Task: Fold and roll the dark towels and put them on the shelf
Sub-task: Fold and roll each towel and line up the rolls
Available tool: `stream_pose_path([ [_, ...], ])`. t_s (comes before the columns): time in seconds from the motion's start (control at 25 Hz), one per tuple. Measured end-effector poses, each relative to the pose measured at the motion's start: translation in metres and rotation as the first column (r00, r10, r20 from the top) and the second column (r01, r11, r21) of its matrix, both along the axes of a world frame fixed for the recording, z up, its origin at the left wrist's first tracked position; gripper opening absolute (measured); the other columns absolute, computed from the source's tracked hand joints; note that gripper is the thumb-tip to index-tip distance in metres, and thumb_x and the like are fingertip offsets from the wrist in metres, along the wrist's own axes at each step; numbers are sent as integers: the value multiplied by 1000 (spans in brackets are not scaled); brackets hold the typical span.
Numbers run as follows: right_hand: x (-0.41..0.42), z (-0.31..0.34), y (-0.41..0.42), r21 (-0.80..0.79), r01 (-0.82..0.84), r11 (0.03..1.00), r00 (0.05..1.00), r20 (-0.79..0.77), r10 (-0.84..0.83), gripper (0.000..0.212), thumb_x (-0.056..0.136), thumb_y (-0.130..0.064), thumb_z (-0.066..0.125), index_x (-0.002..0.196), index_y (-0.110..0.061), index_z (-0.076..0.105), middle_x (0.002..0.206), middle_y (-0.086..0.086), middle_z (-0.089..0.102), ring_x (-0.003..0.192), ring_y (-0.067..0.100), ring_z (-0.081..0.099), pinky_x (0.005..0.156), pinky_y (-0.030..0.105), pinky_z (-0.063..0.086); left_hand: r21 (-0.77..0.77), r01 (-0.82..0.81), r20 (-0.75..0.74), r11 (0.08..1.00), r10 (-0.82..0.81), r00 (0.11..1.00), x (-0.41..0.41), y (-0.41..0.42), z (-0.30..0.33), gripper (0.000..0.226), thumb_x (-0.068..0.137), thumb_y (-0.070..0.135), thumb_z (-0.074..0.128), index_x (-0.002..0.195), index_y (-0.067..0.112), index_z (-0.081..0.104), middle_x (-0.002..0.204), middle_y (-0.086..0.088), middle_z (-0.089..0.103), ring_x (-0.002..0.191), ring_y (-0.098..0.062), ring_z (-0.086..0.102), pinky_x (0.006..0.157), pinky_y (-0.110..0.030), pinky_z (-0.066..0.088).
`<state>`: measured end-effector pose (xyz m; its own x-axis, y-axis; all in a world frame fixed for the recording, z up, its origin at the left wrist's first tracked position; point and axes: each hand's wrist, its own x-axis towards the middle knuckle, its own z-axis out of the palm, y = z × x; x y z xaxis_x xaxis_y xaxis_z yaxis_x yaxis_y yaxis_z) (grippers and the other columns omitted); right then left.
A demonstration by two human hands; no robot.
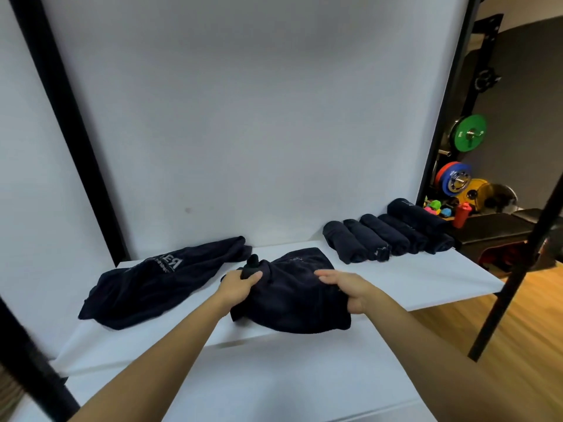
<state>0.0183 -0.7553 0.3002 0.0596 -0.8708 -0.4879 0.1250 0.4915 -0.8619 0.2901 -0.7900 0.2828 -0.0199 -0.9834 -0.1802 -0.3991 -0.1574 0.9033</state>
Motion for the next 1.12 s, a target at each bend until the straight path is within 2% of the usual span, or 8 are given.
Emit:
stream_pose_path([
  [0.16,-18,51,-16,-210,269,940,953,198,-228,32,90,-3,63,121,-10,66,108,11,69,95,24,64,95,39,50,-210,-202,-111,957,182,977,18,0,45,62,93,30,66,148,19,39,147,-1,44,138,-23,41,113,-33,33],
  [0.28,-29,112,-29,-280,259,924,964,135,-229,32,88,2,63,116,-13,68,115,14,65,96,25,64,85,34,54,-372,-163,-131,914,122,984,28,-10,93,35,96,28,63,130,26,61,129,0,60,127,-20,51,108,-29,40],
  [0.44,-37,191,-32,-590,359,723,927,134,-350,34,80,7,70,110,-9,71,110,9,70,98,19,67,78,21,53,-515,-196,-214,834,97,972,32,-25,174,28,88,23,74,116,24,72,117,5,67,114,-15,60,103,-27,46],
  [0.68,-49,217,-23,-749,74,658,869,-275,-411,49,76,-1,80,123,-10,66,116,3,64,105,13,60,85,19,46,-536,-223,-194,814,139,971,38,-36,212,50,78,18,83,125,21,67,124,-2,65,120,-17,58,105,-34,47],
  [0.8,-61,217,-20,-704,-90,705,860,-412,-301,65,74,1,80,134,-12,57,126,2,60,113,12,55,86,18,42,-514,-194,-158,836,130,979,33,-31,212,58,75,13,84,130,16,63,124,-3,62,117,-17,58,103,-33,48],
  [0.88,-66,214,-19,-635,-265,726,768,-594,-239,69,74,5,77,137,-12,55,133,5,59,123,18,54,92,20,41,-488,-115,-45,865,107,993,31,-24,212,65,72,8,86,132,15,60,126,-2,59,118,-17,55,103,-33,47],
  [1.0,-70,205,-21,-590,-384,710,515,-775,-366,50,80,-1,72,129,-11,63,132,6,61,124,22,55,101,25,43,-475,-46,163,879,139,977,28,-14,208,58,74,7,84,127,17,63,123,-5,64,116,-22,60,97,-35,51],
  [1.12,-76,197,-22,-658,-319,682,475,-734,-486,25,89,-13,68,113,-12,70,117,7,68,101,21,62,83,25,46,-531,-92,227,842,246,942,19,5,208,33,80,14,80,112,18,72,109,-1,69,105,-19,63,83,-27,51],
])
